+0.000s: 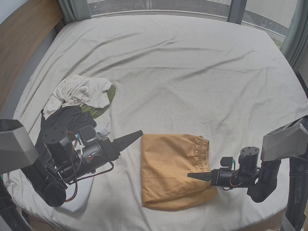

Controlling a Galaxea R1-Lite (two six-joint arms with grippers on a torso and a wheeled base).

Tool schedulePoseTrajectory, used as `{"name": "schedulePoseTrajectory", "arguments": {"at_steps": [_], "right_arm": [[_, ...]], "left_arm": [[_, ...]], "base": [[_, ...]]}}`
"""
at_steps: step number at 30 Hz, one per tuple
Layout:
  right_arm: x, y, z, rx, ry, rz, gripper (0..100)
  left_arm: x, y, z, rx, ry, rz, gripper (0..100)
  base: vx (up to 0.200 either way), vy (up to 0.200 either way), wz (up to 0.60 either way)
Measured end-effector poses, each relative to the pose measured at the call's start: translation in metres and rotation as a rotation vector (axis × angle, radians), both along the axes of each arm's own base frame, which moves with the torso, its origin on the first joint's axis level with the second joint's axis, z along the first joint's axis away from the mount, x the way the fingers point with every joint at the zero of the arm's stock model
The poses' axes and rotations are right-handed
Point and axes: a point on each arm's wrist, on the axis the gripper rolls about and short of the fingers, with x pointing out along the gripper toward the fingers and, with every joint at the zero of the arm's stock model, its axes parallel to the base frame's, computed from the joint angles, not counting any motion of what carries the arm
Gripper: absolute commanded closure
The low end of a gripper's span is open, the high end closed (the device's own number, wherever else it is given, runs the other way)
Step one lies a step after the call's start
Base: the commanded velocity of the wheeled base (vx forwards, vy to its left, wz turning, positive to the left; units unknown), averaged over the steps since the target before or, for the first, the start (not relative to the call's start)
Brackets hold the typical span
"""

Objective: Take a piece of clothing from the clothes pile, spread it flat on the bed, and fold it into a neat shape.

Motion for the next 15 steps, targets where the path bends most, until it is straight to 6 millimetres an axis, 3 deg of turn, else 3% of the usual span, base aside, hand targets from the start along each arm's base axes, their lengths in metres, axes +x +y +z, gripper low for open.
{"name": "schedulePoseTrajectory", "arguments": {"at_steps": [12,13,15], "right_arm": [[0.0066,0.0101,-0.0091,0.001,-0.004,0.019,0],[0.0068,0.0102,-0.0093,0.001,-0.004,0.018,100],[0.0069,0.0101,-0.0099,0.0,-0.003,0.017,100]], "left_arm": [[-0.0002,0.0001,-0.0003,0.001,0.002,0.0,0],[-0.0002,0.0001,-0.0003,0.001,0.002,0.0,0],[-0.0002,0.0001,-0.0003,0.001,0.002,0.0,0]], "base": [[0.0,0.0,0.0],[0.0,0.0,0.0],[0.0,0.0,0.0]]}}
